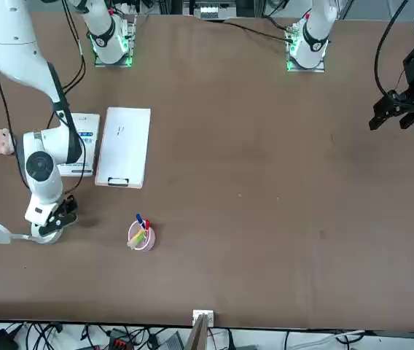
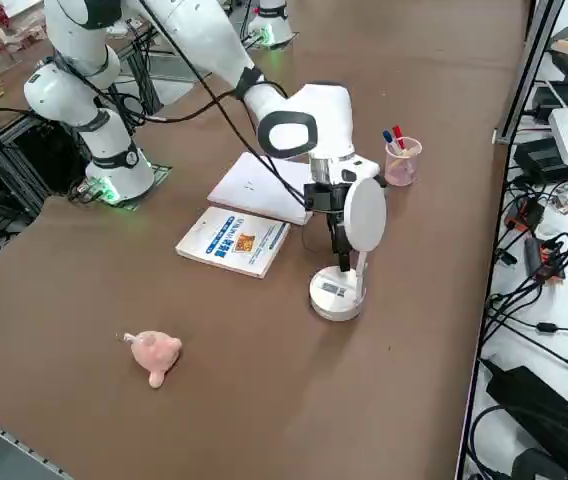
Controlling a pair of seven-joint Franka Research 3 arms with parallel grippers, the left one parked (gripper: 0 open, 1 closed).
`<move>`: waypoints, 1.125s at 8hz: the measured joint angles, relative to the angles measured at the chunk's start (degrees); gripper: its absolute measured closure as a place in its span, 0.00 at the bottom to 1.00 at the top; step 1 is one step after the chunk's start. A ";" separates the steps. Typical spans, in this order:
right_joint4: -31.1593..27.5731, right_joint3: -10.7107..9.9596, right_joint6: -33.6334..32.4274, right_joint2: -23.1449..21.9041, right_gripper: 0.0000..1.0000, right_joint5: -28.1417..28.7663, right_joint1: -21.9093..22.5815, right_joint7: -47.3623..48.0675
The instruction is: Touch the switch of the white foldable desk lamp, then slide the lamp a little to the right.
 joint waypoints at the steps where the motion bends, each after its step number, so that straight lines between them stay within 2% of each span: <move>1: -0.34 0.00 0.59 0.10 0.00 -0.01 -0.31 0.00; 9: -0.68 0.29 0.87 0.70 0.00 -0.01 -0.27 0.40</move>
